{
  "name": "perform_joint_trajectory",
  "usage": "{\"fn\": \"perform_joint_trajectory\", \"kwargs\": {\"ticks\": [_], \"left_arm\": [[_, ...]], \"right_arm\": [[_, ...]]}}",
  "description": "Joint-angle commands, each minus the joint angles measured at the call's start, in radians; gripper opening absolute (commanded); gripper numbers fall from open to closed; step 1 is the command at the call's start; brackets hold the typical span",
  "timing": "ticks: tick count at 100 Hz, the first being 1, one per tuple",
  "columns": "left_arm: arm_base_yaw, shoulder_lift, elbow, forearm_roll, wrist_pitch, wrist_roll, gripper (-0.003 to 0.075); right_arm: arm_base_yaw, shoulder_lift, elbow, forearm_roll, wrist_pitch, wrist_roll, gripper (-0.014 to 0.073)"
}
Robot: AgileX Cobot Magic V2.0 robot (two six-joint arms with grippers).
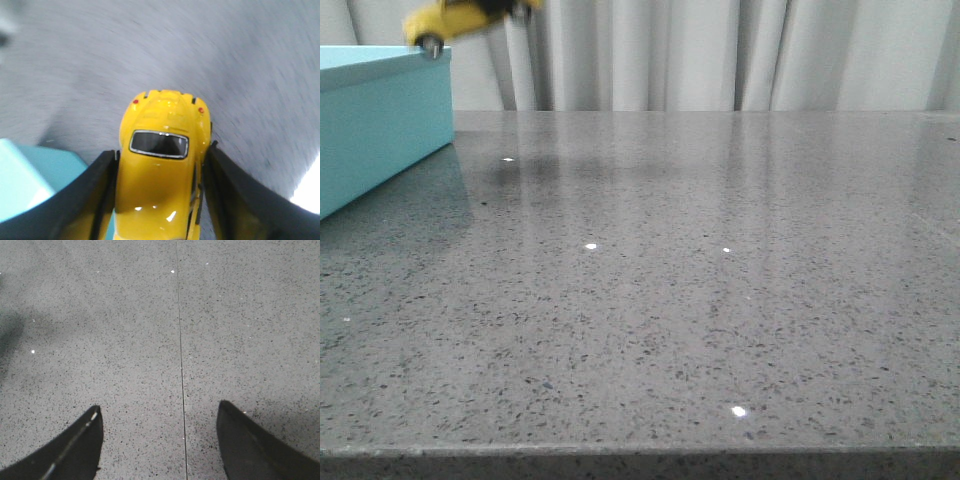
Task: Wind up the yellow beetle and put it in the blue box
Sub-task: 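Lift the Beetle with the left gripper and carry it over the box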
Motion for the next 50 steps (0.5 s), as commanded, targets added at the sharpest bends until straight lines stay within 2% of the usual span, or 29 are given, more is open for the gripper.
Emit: {"fn": "perform_joint_trajectory", "kwargs": {"ticks": [1, 5, 12, 28, 50], "left_arm": [[0.041, -0.073, -0.108, 0.022, -0.052, -0.191, 0.0209], [0.068, -0.084, -0.127, 0.041, -0.052, -0.277, 0.0209], [0.119, -0.1, -0.134, 0.057, -0.046, -0.343, 0.0209], [0.252, -0.1, -0.127, 0.057, 0.048, -0.413, 0.0209], [0.382, -0.099, -0.012, 0.043, 0.051, -0.467, 0.0209]], "right_arm": [[0.0, -0.008, -0.023, 0.005, -0.063, -0.007, 0.0486], [0.0, -0.008, -0.023, 0.005, -0.063, -0.007, 0.0486], [0.0, -0.008, -0.023, 0.005, -0.063, -0.007, 0.0486], [0.0, -0.008, -0.023, 0.016, -0.063, -0.007, 0.0486], [0.0, -0.008, -0.023, 0.018, -0.063, -0.007, 0.0486]]}}
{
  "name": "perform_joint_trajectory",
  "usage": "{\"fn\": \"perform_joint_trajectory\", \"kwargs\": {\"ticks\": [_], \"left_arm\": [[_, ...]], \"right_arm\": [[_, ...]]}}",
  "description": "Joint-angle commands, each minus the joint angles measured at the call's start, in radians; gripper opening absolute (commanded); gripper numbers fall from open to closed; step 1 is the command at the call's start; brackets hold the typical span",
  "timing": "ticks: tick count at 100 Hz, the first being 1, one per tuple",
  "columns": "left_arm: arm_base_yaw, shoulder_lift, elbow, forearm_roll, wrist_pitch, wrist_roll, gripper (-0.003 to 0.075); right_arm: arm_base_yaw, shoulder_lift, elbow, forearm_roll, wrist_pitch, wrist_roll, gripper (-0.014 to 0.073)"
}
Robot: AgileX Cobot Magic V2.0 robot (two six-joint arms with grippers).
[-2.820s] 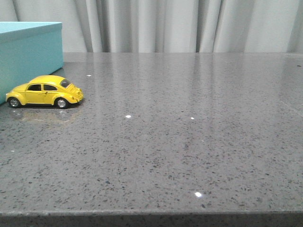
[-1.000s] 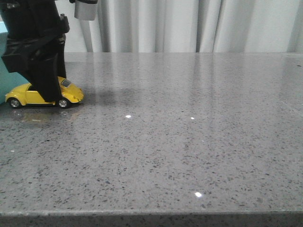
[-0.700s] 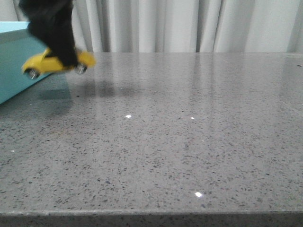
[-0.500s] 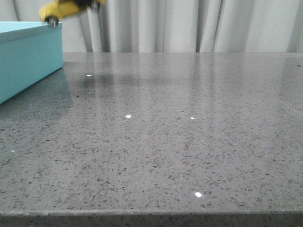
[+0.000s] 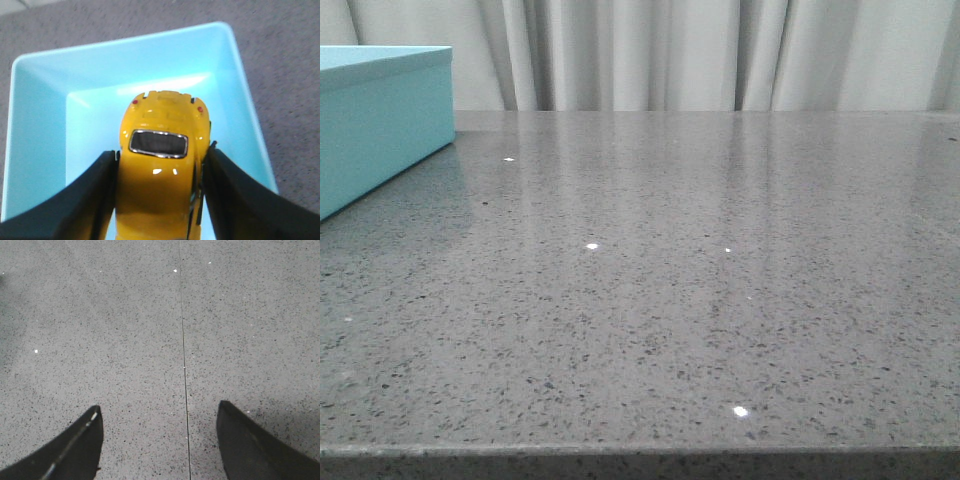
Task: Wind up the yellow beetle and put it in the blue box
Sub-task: 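Lift the Beetle with the left gripper and carry it over the box, then lower the Beetle into the blue box, open the left gripper, withdraw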
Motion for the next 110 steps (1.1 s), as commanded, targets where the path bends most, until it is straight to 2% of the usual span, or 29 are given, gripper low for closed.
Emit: {"fn": "perform_joint_trajectory", "kwargs": {"ticks": [1, 19, 48, 78, 98, 110], "left_arm": [[0.035, -0.037, 0.023, -0.011, -0.048, -0.034, 0.0209], [0.081, -0.038, 0.184, -0.018, -0.106, -0.065, 0.0209], [0.084, -0.038, 0.368, -0.026, -0.238, -0.07, 0.022], [0.084, -0.035, 0.392, -0.045, -0.24, -0.096, 0.0467], [0.084, -0.037, 0.392, -0.045, -0.245, -0.096, 0.0484], [0.084, -0.065, 0.392, -0.051, -0.296, -0.09, 0.0482]], "right_arm": [[0.0, -0.008, -0.023, 0.008, -0.063, -0.007, 0.0486], [0.0, -0.008, -0.023, 0.008, -0.063, -0.007, 0.0486], [0.0, -0.008, -0.023, 0.009, -0.063, -0.007, 0.0486], [0.0, -0.008, -0.023, 0.009, -0.059, -0.007, 0.0486], [0.0, -0.008, -0.023, 0.009, -0.058, -0.007, 0.0486], [0.0, -0.019, -0.023, 0.006, -0.094, -0.034, 0.0486]]}}
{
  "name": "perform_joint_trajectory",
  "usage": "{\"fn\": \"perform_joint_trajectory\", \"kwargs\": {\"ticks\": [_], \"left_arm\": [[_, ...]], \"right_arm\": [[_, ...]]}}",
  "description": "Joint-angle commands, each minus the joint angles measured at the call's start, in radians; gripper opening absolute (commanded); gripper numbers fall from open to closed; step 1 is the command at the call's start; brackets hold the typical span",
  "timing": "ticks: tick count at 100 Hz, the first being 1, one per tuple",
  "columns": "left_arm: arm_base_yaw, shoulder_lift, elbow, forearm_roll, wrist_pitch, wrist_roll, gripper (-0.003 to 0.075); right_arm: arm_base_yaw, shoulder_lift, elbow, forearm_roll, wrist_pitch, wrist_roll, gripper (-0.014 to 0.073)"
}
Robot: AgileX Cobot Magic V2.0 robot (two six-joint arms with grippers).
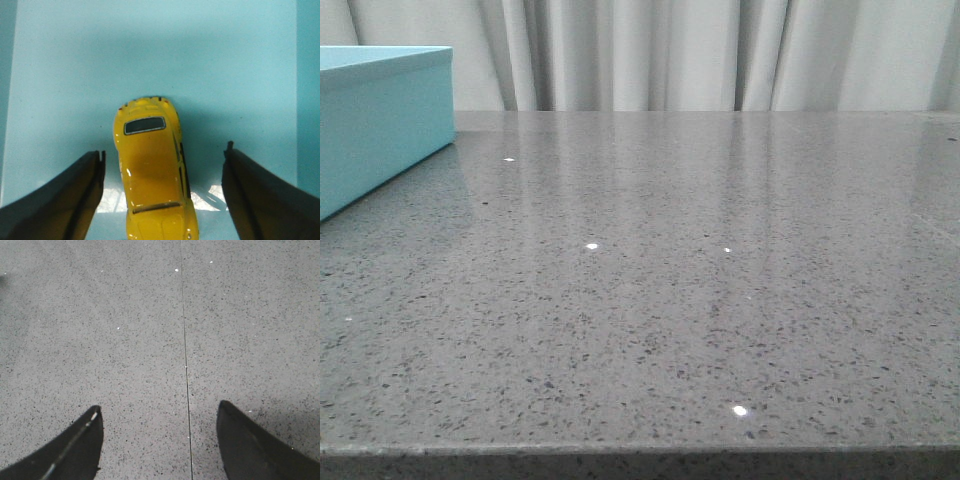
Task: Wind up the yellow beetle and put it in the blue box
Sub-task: 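Lower the Beetle into the blue box, open the left gripper, withdraw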
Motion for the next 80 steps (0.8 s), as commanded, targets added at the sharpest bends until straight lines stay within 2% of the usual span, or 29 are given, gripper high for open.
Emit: {"fn": "perform_joint_trajectory", "kwargs": {"ticks": [1, 13, 25, 39, 48, 55, 68, 75, 80], "left_arm": [[0.003, -0.073, -0.024, -0.015, -0.077, -0.005, 0.0482], [0.003, -0.13, -0.024, -0.021, -0.132, 0.026, 0.0467], [0.003, -0.191, -0.024, -0.036, -0.157, 0.03, 0.0417], [0.003, -0.263, -0.003, -0.102, -0.203, 0.087, 0.0321], [0.003, -0.317, 0.042, -0.156, -0.26, 0.125, 0.0223], [0.003, -0.357, 0.08, -0.165, -0.292, 0.129, 0.0149], [0.003, -0.429, 0.155, -0.165, -0.333, 0.131, 0.0028], [0.003, -0.47, 0.201, -0.165, -0.355, 0.131, -0.0019], [-0.001, -0.502, 0.238, -0.166, -0.375, 0.146, -0.002]], "right_arm": [[0.0, -0.021, -0.023, 0.0, -0.094, -0.034, 0.0486], [0.0, -0.065, -0.023, -0.008, -0.147, -0.073, 0.0486], [0.0, -0.115, -0.02, -0.049, -0.19, -0.091, 0.0486], [0.0, -0.167, -0.021, -0.114, -0.211, -0.092, 0.0486], [0.0, -0.199, -0.021, -0.148, -0.215, -0.092, 0.0464], [0.0, -0.222, -0.013, -0.159, -0.221, -0.092, 0.0387], [0.0, -0.268, 0.032, -0.159, -0.244, -0.092, 0.0178], [0.0, -0.291, 0.06, -0.159, -0.244, -0.092, 0.0085], [0.0, -0.306, 0.082, -0.159, -0.245, -0.092, 0.0038]]}}
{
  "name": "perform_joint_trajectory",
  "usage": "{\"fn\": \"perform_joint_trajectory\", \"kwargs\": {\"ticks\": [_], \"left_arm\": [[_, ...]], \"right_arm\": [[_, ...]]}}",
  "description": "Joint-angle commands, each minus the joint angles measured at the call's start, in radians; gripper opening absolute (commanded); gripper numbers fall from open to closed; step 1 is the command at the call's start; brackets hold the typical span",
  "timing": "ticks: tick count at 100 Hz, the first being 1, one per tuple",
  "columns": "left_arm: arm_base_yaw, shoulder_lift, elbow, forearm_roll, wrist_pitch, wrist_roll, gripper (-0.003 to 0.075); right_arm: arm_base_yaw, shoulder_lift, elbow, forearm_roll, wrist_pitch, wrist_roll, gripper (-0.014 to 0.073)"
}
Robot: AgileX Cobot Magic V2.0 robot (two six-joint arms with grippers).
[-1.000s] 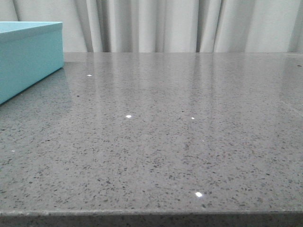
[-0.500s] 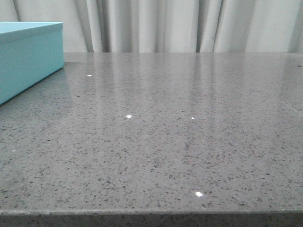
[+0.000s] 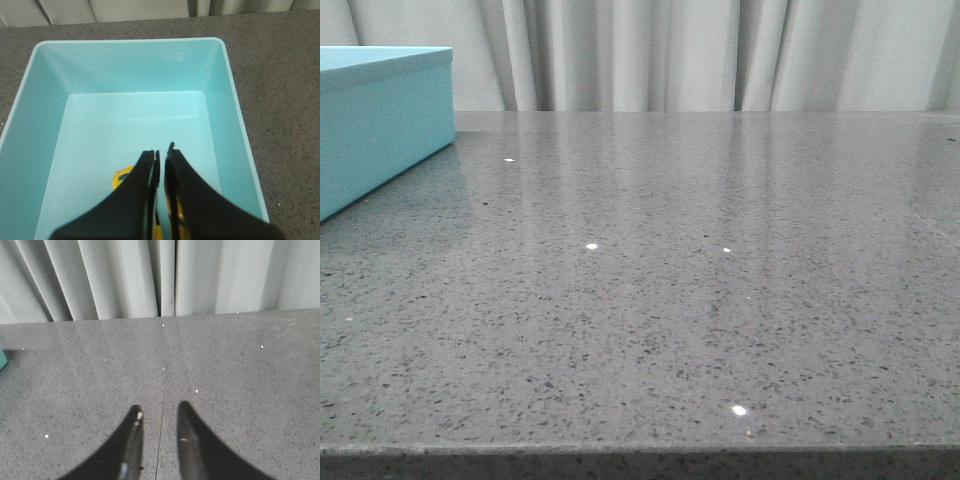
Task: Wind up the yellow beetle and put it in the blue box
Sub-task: 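Lower the Beetle into the blue box, open the left gripper, withdraw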
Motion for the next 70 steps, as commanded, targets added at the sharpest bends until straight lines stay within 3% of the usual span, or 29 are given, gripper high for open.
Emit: {"fn": "perform_joint_trajectory", "kwargs": {"ticks": [1, 17, 70], "left_arm": [[-0.003, -0.084, 0.036, -0.018, -0.103, 0.023, -0.002], [-0.051, -0.194, 0.163, -0.02, -0.188, 0.053, -0.002], [-0.109, -0.564, 0.561, -0.02, -0.403, 0.053, -0.002]], "right_arm": [[0.0, -0.025, 0.01, -0.018, -0.086, -0.009, 0.0023], [0.0, -0.085, 0.087, -0.019, -0.087, -0.009, -0.007], [0.0, -0.381, 0.328, -0.102, -0.218, -0.009, -0.0067]]}}
